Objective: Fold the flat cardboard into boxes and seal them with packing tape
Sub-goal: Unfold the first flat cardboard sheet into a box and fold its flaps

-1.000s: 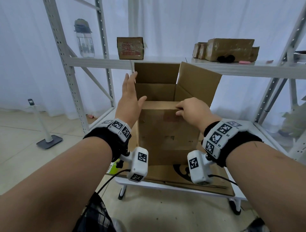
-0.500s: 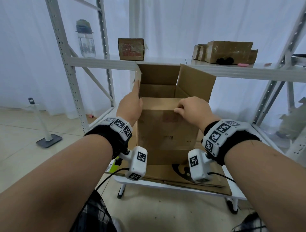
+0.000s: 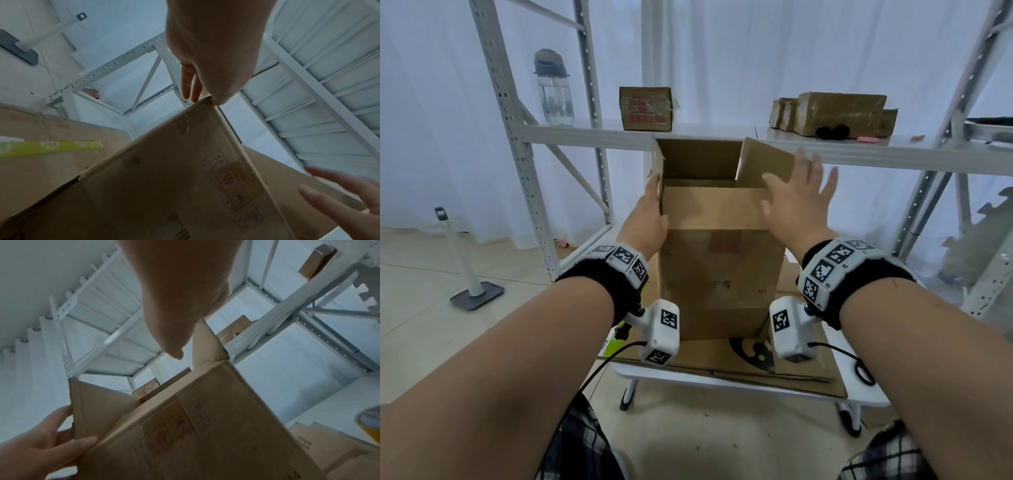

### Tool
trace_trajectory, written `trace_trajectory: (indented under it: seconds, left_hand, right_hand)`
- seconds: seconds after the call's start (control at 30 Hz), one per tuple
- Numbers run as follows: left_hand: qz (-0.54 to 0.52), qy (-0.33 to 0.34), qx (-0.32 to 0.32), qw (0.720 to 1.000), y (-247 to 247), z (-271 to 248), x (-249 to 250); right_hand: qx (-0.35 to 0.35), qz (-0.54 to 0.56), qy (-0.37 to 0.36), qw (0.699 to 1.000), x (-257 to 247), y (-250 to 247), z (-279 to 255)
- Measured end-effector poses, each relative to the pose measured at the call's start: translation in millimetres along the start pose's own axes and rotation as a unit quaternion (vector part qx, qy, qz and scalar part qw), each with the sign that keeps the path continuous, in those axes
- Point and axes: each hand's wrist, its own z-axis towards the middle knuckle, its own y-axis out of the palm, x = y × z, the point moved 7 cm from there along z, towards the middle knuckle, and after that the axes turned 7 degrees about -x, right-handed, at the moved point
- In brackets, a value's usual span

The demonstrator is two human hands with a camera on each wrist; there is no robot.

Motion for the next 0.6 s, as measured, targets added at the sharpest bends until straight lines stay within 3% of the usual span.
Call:
trace_trajectory:
  seconds: [0.1, 0.2, 0.6]
  left_hand:
    - [-0.042, -0.012, 0.007, 0.999, 2.5, -1.6, -1.0]
    - [-0.065, -0.037, 0.001, 0.997, 5.6, 3.9, -4.6]
    - [-0.057, -0.067, 0.011, 0.996, -2.5, 17.4, -22.7]
  right_hand:
    - [-0.063, 0.163, 0.073, 0.982, 18.5, 6.4, 3.8]
    - [-0.058, 0.290, 0.098, 0.950, 25.4, 6.4, 11.0]
    - [0.004, 0.295, 0.077, 0.952, 16.9, 4.5, 16.0]
